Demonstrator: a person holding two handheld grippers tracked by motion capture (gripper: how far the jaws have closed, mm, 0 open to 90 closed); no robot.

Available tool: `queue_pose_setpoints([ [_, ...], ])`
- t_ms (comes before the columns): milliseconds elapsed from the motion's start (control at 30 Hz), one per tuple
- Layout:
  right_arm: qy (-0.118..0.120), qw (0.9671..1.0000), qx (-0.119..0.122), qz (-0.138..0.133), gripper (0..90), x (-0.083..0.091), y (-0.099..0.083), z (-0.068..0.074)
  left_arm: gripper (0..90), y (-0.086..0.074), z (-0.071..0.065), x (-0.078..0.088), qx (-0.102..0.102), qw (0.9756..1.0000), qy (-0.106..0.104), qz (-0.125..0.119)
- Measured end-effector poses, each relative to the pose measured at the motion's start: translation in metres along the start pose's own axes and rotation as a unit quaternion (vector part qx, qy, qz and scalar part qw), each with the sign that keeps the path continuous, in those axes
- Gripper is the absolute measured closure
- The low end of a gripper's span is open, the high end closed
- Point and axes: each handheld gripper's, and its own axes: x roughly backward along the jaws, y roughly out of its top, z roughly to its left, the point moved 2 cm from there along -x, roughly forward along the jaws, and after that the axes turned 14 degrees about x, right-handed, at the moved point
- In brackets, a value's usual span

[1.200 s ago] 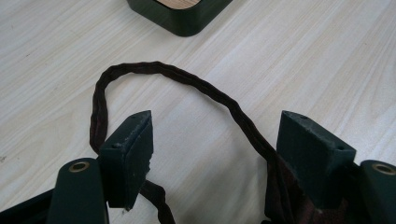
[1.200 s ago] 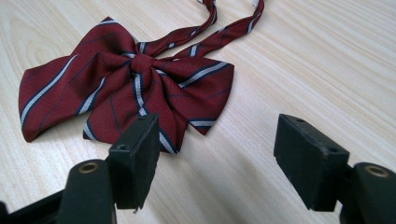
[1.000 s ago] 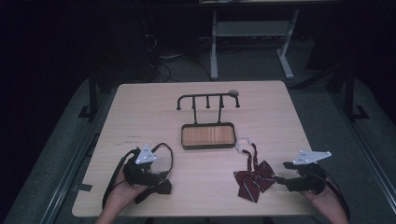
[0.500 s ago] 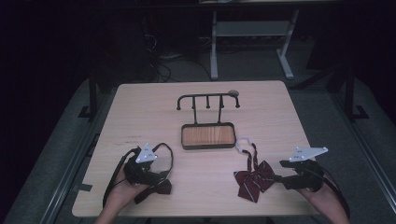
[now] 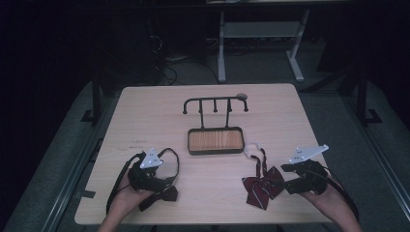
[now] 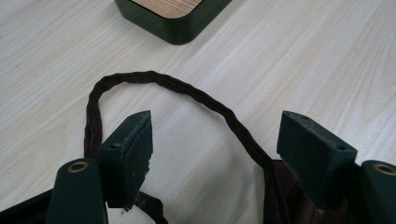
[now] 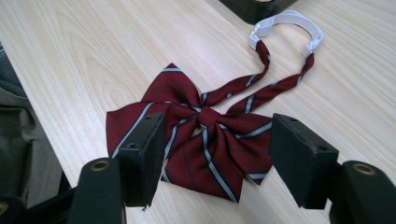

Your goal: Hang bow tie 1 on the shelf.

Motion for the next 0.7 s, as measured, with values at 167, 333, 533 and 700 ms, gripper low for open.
queue_pose_setpoints([
  [167, 0.012, 0.9999, 0.002, 0.008, 37.6, -0.006, 0.009, -0.006, 27.3, 0.0, 0.001, 0.0, 0.003, 1.0, 0.0, -0.001],
  [333, 0.023, 0.9996, 0.01, 0.015, 41.3, -0.012, 0.02, -0.014, 27.3, 0.0, 0.0, 0.001, 0.001, 1.0, -0.004, -0.004],
  [533, 0.034, 0.9989, 0.018, 0.024, 43.8, -0.021, 0.036, -0.021, 27.2, 0.0, 0.0, 0.002, 0.002, 1.0, -0.004, -0.007],
  [700, 0.034, 0.9987, 0.027, 0.027, 43.8, -0.023, 0.044, -0.021, 27.1, 0.0, 0.001, 0.004, 0.006, 0.9999, -0.005, -0.01],
])
